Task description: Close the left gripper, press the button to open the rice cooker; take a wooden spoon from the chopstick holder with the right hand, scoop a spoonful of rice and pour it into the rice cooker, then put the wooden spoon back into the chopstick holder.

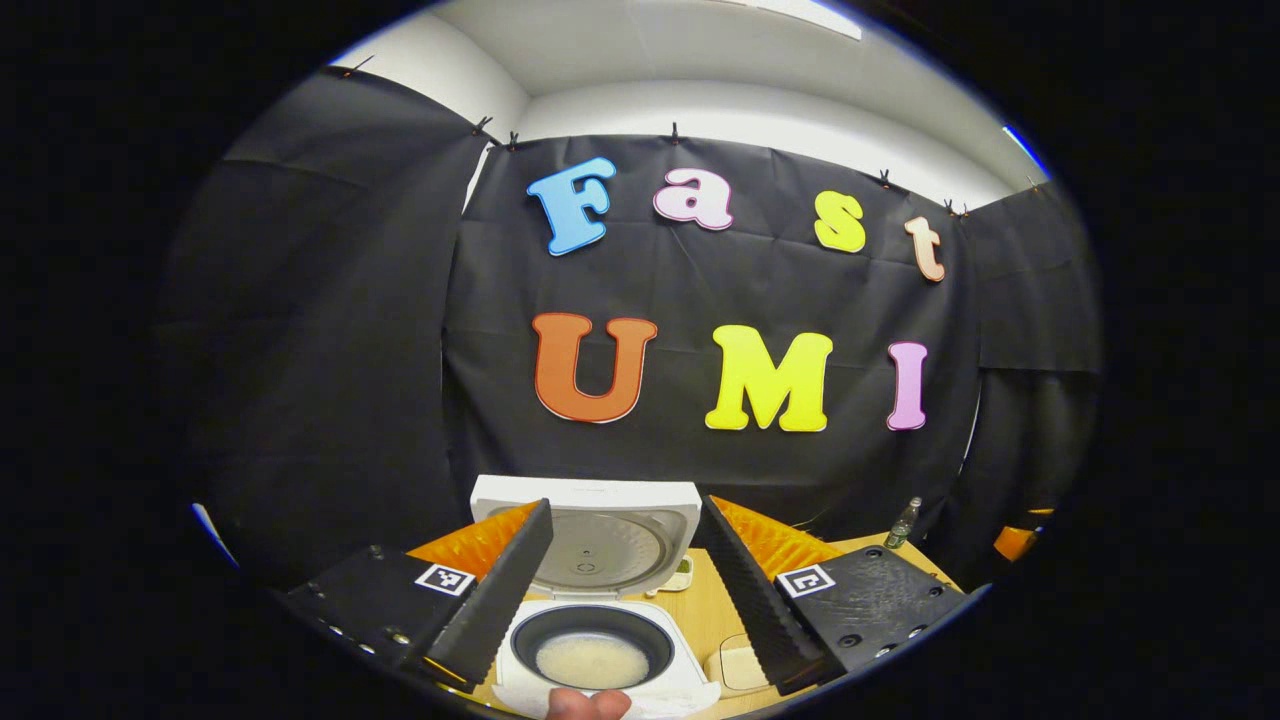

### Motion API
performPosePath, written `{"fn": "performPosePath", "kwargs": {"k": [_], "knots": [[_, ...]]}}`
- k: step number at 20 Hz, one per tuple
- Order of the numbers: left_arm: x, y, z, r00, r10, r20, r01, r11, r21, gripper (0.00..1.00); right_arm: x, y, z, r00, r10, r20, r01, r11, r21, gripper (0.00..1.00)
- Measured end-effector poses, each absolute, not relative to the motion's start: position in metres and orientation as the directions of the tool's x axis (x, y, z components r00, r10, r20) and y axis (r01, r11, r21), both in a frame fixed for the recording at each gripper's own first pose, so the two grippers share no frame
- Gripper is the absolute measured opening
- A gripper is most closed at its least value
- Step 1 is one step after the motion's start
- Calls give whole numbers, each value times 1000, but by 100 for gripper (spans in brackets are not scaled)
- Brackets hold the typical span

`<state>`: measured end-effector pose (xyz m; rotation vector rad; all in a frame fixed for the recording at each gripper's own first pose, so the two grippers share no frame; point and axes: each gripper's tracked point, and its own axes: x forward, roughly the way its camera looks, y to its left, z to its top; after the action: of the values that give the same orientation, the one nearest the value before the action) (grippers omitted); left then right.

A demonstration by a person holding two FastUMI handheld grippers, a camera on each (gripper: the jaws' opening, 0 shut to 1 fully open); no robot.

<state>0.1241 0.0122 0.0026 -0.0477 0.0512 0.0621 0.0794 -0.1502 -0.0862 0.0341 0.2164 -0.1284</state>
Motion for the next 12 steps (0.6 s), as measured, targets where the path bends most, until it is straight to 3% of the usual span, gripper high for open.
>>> {"fn": "performPosePath", "kwargs": {"k": [12], "knots": [[135, -42, -12, 997, 61, -41, -61, 998, 0, 94, 156, -206, -236, 913, -42, -405, 73, 996, 60, 100]]}}
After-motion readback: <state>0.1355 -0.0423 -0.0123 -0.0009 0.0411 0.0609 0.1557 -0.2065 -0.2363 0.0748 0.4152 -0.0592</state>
